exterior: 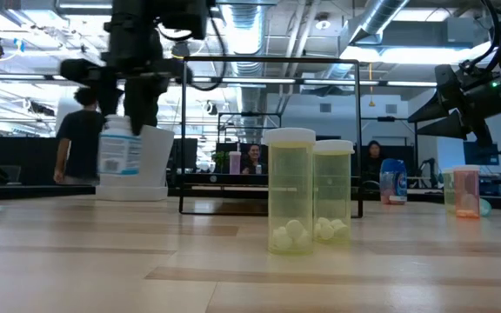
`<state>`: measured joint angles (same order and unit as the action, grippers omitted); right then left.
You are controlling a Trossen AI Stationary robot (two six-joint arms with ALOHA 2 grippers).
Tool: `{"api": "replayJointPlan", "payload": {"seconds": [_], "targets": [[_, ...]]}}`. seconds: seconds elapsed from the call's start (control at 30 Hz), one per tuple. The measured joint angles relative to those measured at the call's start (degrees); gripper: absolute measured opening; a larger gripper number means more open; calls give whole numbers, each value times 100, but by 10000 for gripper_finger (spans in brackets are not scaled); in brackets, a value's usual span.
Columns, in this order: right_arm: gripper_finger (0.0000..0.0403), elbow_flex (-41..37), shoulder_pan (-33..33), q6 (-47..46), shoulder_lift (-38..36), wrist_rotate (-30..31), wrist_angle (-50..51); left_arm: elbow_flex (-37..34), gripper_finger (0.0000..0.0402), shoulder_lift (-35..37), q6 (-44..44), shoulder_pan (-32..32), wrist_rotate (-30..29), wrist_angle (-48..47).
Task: Pick and place medicine bottles onto shelf by color
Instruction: Put the white pill bottle on the shelf
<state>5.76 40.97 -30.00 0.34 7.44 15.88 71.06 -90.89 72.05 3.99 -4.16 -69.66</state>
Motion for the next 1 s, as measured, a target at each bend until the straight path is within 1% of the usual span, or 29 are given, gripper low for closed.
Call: {"api": "replayJointPlan", "payload": {"seconds": [0.33, 0.63, 0.87, 0.93, 1.0], "targets": [[210, -2, 0, 0, 0, 0, 0, 907, 154, -550, -593, 199, -464, 39], [210, 0, 0, -2, 0, 0, 0, 1820, 154, -1214, -1602, 416, -508, 64], [210, -2, 0, 0, 0, 0, 0, 2489, 154, -1658, -2457, 555, -781, 82], [210, 0, 0, 0, 0, 0, 0, 2670, 153, -1821, -2704, 626, -783, 76], [210, -1, 0, -1, 0, 0, 0, 2842, 153, -1968, -2977, 724, -664, 74]]}}
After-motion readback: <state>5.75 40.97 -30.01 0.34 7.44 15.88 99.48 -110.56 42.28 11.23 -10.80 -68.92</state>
